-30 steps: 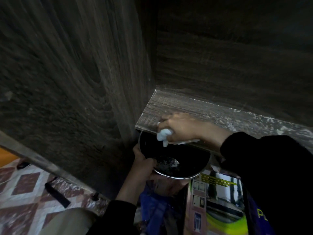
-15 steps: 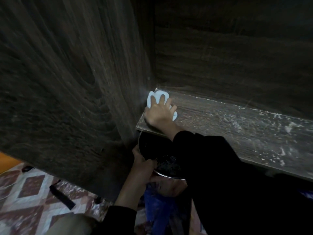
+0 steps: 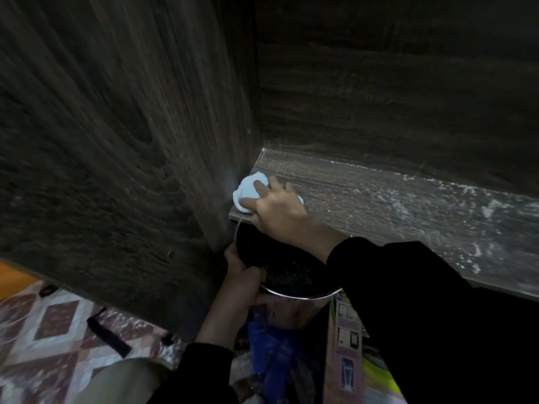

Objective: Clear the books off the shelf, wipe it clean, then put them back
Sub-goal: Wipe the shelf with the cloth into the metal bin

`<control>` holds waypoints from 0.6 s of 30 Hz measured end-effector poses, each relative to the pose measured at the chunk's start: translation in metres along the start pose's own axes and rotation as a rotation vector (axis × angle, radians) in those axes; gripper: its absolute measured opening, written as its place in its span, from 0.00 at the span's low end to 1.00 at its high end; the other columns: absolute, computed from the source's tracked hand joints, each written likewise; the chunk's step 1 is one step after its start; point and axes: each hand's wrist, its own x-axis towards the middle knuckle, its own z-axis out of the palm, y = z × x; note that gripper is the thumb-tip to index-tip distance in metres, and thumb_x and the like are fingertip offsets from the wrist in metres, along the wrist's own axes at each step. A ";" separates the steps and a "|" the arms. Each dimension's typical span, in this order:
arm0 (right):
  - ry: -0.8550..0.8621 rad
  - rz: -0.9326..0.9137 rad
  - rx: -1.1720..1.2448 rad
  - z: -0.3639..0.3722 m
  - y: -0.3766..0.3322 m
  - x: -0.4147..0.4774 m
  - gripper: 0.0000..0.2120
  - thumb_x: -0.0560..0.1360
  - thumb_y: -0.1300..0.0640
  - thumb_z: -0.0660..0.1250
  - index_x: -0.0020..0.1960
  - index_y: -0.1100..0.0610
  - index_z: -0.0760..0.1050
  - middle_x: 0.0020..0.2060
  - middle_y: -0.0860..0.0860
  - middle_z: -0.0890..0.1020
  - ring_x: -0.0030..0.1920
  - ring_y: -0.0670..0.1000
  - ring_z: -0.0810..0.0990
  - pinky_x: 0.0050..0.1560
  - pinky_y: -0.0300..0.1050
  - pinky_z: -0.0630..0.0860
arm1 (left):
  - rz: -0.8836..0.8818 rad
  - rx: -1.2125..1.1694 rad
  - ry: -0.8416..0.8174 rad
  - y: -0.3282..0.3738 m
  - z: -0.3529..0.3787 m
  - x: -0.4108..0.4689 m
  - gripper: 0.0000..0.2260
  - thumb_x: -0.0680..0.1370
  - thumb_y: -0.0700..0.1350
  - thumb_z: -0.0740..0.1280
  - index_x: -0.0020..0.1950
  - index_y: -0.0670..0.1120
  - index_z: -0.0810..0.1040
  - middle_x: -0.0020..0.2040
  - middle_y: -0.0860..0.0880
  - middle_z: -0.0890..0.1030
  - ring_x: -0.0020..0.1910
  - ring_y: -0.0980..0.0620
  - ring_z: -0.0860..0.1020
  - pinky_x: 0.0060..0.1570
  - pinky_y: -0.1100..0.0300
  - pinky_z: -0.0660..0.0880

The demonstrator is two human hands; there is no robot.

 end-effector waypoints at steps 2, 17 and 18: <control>-0.005 -0.133 0.161 -0.003 0.021 -0.010 0.18 0.77 0.52 0.58 0.66 0.44 0.74 0.66 0.52 0.71 0.64 0.60 0.65 0.59 0.53 0.67 | 0.001 -0.013 -0.008 0.001 0.001 -0.002 0.26 0.74 0.27 0.55 0.63 0.54 0.61 0.52 0.51 0.73 0.48 0.46 0.77 0.30 0.49 0.81; 0.559 0.610 0.800 -0.014 0.119 -0.125 0.20 0.70 0.58 0.61 0.61 0.52 0.78 0.60 0.56 0.78 0.63 0.58 0.74 0.67 0.54 0.66 | -0.004 0.006 0.004 -0.002 0.003 0.000 0.23 0.74 0.27 0.53 0.59 0.52 0.59 0.59 0.45 0.70 0.56 0.36 0.76 0.25 0.50 0.79; 0.502 0.697 0.678 -0.010 0.119 -0.126 0.20 0.73 0.57 0.60 0.64 0.53 0.76 0.63 0.58 0.76 0.64 0.61 0.71 0.67 0.55 0.64 | -0.002 0.004 0.001 -0.002 0.003 -0.001 0.23 0.74 0.27 0.53 0.59 0.52 0.59 0.59 0.45 0.69 0.55 0.36 0.76 0.25 0.50 0.79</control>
